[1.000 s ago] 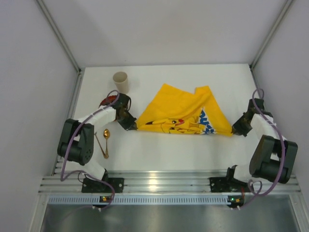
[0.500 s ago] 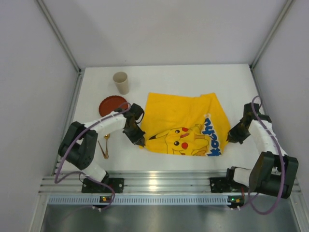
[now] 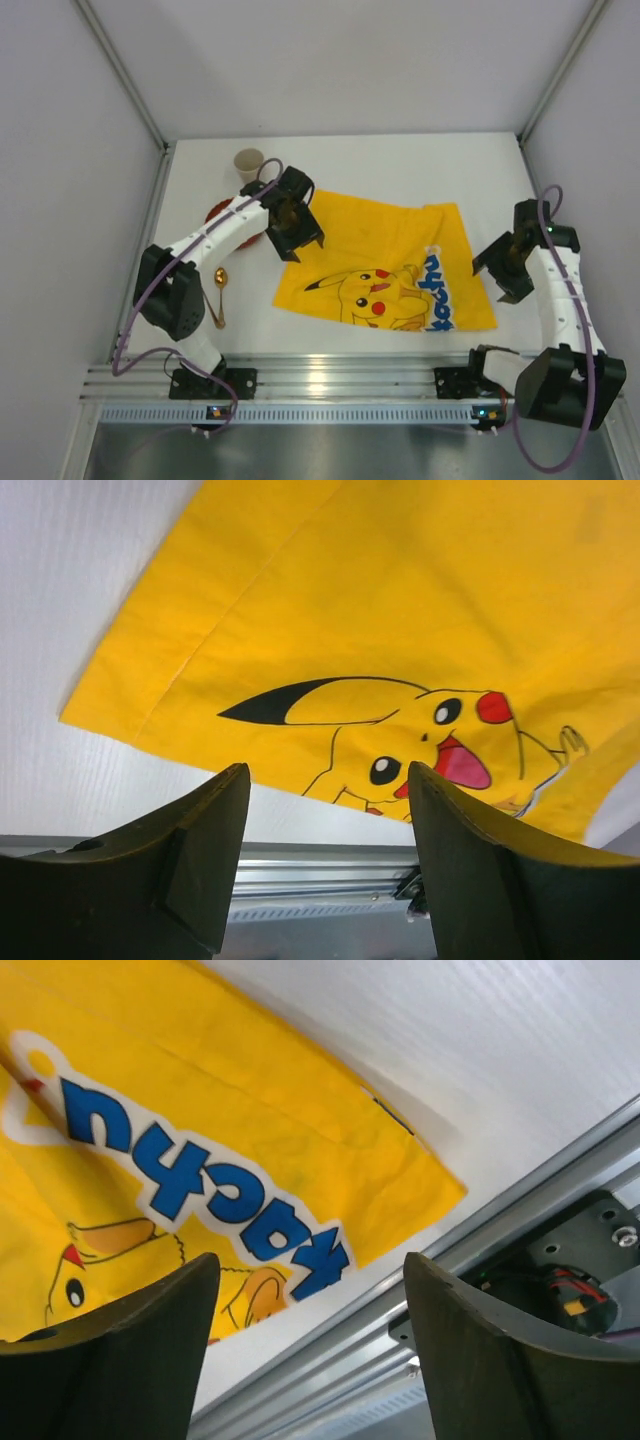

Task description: Set the dinner table for one person

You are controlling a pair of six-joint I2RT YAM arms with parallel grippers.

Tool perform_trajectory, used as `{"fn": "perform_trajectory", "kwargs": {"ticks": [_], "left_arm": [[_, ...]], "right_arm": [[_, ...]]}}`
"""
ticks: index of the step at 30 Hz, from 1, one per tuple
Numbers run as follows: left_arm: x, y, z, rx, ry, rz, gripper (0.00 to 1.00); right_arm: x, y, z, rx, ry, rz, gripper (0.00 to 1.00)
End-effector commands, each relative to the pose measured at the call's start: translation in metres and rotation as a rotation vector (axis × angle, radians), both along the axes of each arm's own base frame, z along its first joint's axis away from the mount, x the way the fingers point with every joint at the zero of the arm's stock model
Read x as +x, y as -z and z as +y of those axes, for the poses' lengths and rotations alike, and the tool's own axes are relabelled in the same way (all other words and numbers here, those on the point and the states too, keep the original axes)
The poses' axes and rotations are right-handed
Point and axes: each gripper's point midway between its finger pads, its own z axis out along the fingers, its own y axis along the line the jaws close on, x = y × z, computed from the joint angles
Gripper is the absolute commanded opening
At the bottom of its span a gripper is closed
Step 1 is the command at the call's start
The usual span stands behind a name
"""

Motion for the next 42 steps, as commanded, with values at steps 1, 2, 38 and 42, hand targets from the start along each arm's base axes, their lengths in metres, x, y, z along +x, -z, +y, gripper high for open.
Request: {"fn": "perform_trajectory", "kwargs": {"ticks": [1,2,38,42], "left_arm": [[0.01,-0.034,0.023,0.091,0.002,-0.08,0.69],[0.011,-0.042,0.025,0.091,-0.012,-0.092,0.68],[0.201,0.079,0.012,0.014,0.336,-0.307,0.61],[0.197,0.097,-0.001,-0.05,0.357,-0.263,0.54]], "right_arm": [[0.002,-0.037,-0.024,-0.122,0.025,-0.021,0.77],[0.004,-0.042,-0.027,-0.13,0.028,-0.026,0.78],[0.104,-0.021,0.014,0.135,-0.195,-0.241,0.65],[0.106,-0.017,0.014,0.14,-0.194,-0.231,0.65]]}}
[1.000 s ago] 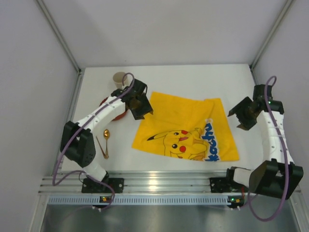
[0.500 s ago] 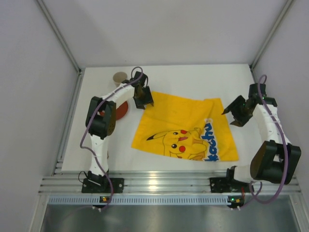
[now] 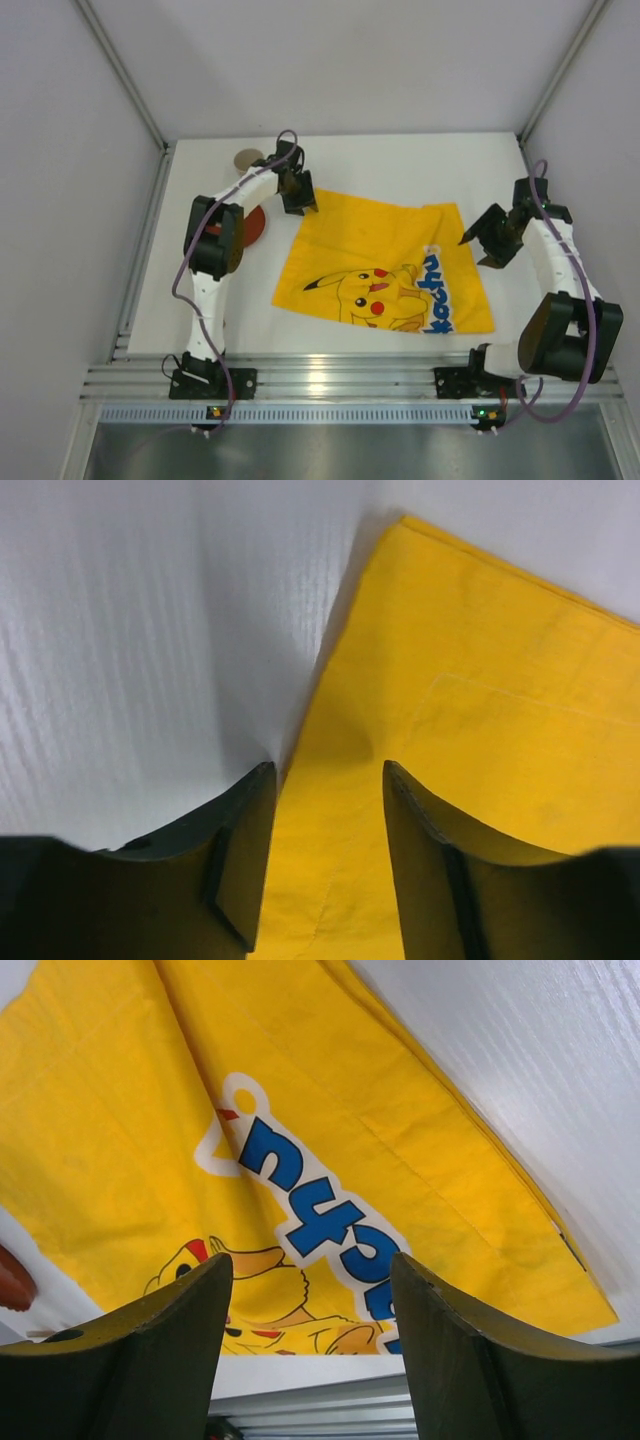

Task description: Set the dinner table for one person

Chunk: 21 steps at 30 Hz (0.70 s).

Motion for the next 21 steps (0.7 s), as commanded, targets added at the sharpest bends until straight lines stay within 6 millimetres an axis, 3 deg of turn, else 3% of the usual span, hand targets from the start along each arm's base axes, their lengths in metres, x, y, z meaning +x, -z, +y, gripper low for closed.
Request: {"fn": "perform_trajectory", "kwargs": {"ticks": [1,5,8,12,15,18,19,21], "left_arm": [[-0.002,0.026,-0.016,-0.048,0.054,0.044,0.5],[-0.001,0.03,-0.016,-0.047,0.055,0.045,0.25],[0.001,0.031,-0.017,-0.046,0.057,0.06,0.0],[0.006,0.018,-0.009,-0.023,0.033,0.043,0.0],[0.007,-0.006,0.022,0.054,-0.056,0.016,0.0],[0.004,-0.014,0.057,0.114,-0.14,0.008,0.0],[0.007,-0.027,0.073,0.143,-0.18,-0.024,0.0],[0.002,-0.034,0.086,0.167,-0.195,-0.028,0.0]], "right_arm": [[0.006,-0.002,-0.002,-0.022,-0.019,-0.008,0.65],[0.003,0.004,-0.007,-0.042,-0.023,0.011,0.65],[0.0,0.012,-0.007,-0.043,-0.024,0.024,0.65],[0.004,0.027,-0.005,-0.028,-0.029,0.032,0.65],[0.011,0.04,-0.005,-0.016,-0.027,0.038,0.65],[0.011,0.052,-0.001,0.01,-0.022,0.057,0.65],[0.014,0.054,-0.001,0.013,-0.016,0.048,0.65],[0.013,0.06,0.002,0.031,-0.011,0.053,0.64]]}}
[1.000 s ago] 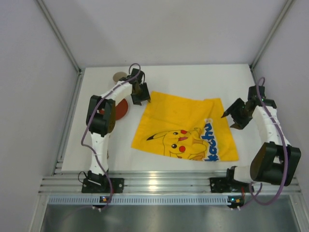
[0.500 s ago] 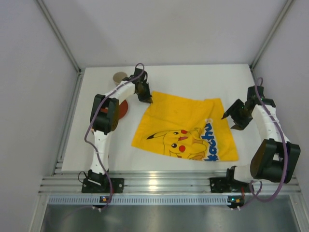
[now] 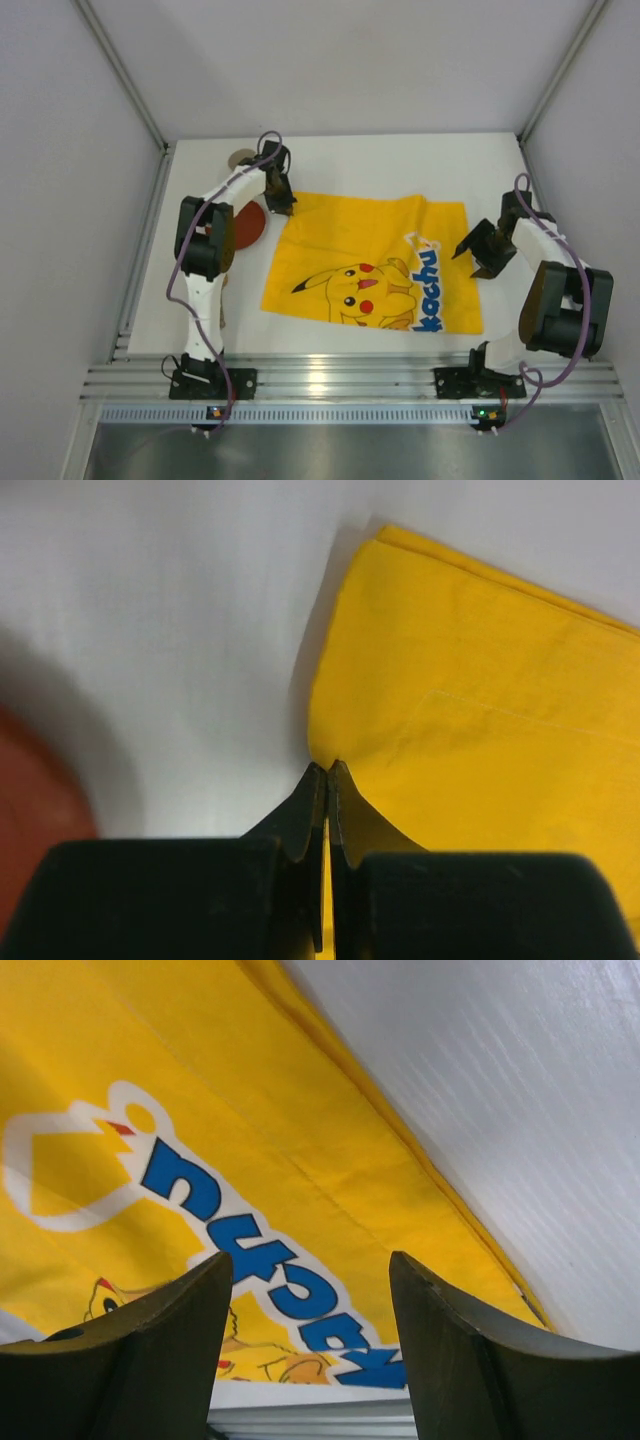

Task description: Set the dinner table for one person

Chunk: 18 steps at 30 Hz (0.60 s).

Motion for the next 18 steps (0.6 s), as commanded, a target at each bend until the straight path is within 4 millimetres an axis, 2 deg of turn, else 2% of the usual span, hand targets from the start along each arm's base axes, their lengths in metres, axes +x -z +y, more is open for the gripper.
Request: {"fn": "perform_trajectory", "kwargs": {"ticks": [1,4,11,18], "left_arm": [[-0.001,-0.038,0.057,0.117,-0.115,-0.05,0.0],[-0.009,-0.033,0.071,0.162,-0.14,-0.014,0.0],[-0.034,-0.021,0.077,0.171,-0.174,0.072,0.0],[-0.063,-0.028,0.085,0.184,-0.226,0.104,0.0]], "right_arm": [[0.017,0.001,0.003,0.018,0.005,-0.071,0.64],[0.017,0.005,0.004,0.028,0.01,-0.07,0.64],[0.028,0.003,0.005,0.037,0.006,-0.098,0.64],[0.042,0.008,0.007,0.063,-0.002,-0.11,0.64]]}}
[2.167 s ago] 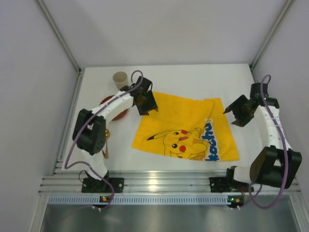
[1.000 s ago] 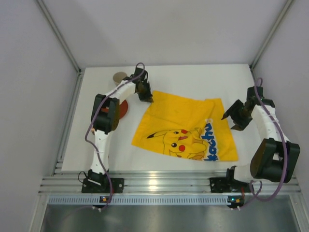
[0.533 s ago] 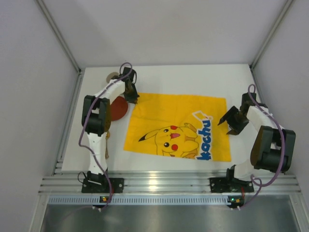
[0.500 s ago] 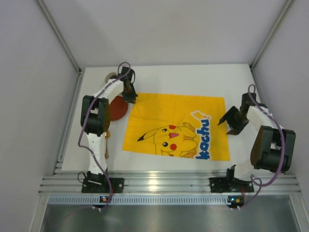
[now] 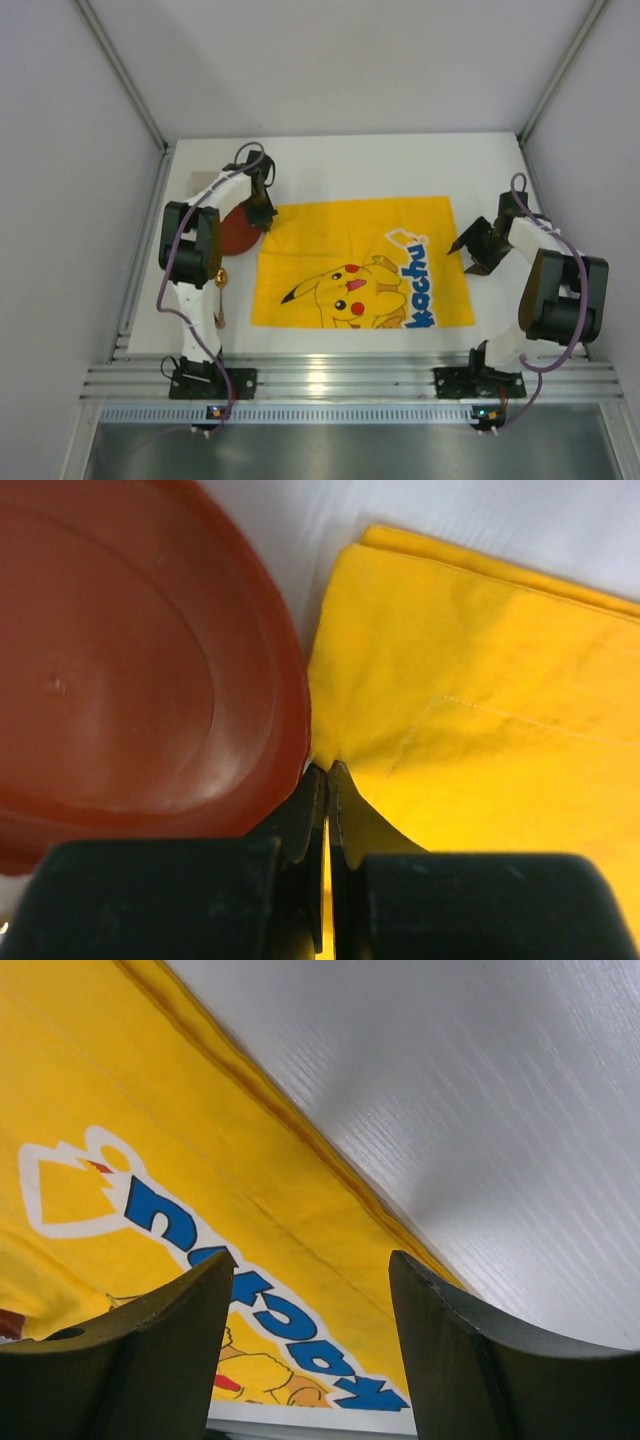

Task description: Set the dinner table for one person

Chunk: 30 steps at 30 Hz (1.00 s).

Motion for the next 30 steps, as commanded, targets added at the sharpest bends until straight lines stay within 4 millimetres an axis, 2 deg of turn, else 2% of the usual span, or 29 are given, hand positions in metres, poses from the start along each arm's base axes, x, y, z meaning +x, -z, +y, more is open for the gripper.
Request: {"fn": "perform_trajectory", "kwargs": {"ticks": [1,4,6,8,9,11,14,15,17,19,21,23,24,25,27,28,29,30], "left_arm": [[-0.015,-0.032,0.01,0.028,-0.038,-0.035,0.0],[-0.019,-0.037,0.01,0.028,-0.035,-0.035,0.0],[-0.017,-0.047,0.008,0.013,-0.035,-0.055,0.02],[-0.014,-0.063,0.002,-0.021,-0.027,-0.09,0.17],[-0.011,-0.071,-0.001,-0.033,-0.017,-0.115,0.28],[-0.003,-0.092,-0.006,-0.052,-0.004,-0.17,0.6],[0.011,-0.137,0.0,-0.026,0.016,-0.297,0.79],[0.015,-0.146,0.004,-0.014,0.017,-0.325,0.82],[0.025,-0.163,0.014,0.006,0.023,-0.386,0.8],[0.032,-0.171,0.038,0.05,-0.038,-0.404,0.78],[0.035,-0.171,0.061,0.08,-0.08,-0.402,0.75],[0.038,-0.171,0.079,0.111,-0.099,-0.413,0.76],[0.04,-0.174,0.095,0.138,-0.116,-0.43,0.8],[0.04,-0.169,0.107,0.18,-0.131,-0.435,0.82],[0.045,-0.172,0.134,0.231,-0.161,-0.466,0.86],[0.045,-0.167,0.144,0.208,-0.17,-0.459,0.86],[0.048,-0.161,0.167,0.189,-0.223,-0.454,0.86],[0.048,-0.151,0.174,0.143,-0.24,-0.444,0.87]], "right_arm": [[0.025,-0.011,0.001,0.012,-0.007,-0.074,0.64],[0.029,-0.013,0.002,0.017,-0.013,-0.09,0.64],[0.029,-0.012,0.002,0.024,-0.015,-0.089,0.64],[0.029,-0.014,0.004,0.03,-0.019,-0.095,0.64],[0.027,-0.015,0.005,0.031,-0.021,-0.095,0.64],[0.027,-0.022,0.006,0.024,-0.03,-0.117,0.64],[0.023,-0.034,0.01,0.018,-0.048,-0.137,0.64],[0.02,-0.037,0.013,0.023,-0.056,-0.135,0.64],[0.014,-0.047,0.019,0.029,-0.078,-0.155,0.66],[0.009,-0.056,0.028,0.038,-0.117,-0.187,0.73],[0.003,-0.063,0.042,0.075,-0.162,-0.211,0.79],[-0.005,-0.068,0.052,0.096,-0.207,-0.225,0.95],[-0.01,-0.068,0.058,0.095,-0.235,-0.216,1.0],[-0.013,-0.07,0.06,0.086,-0.264,-0.221,1.0],[-0.022,-0.069,0.066,0.075,-0.307,-0.204,1.0],[-0.025,-0.072,0.067,0.068,-0.318,-0.213,1.0],[-0.029,-0.072,0.068,0.071,-0.328,-0.211,1.0],[-0.033,-0.069,0.069,0.072,-0.336,-0.204,1.0]]}}
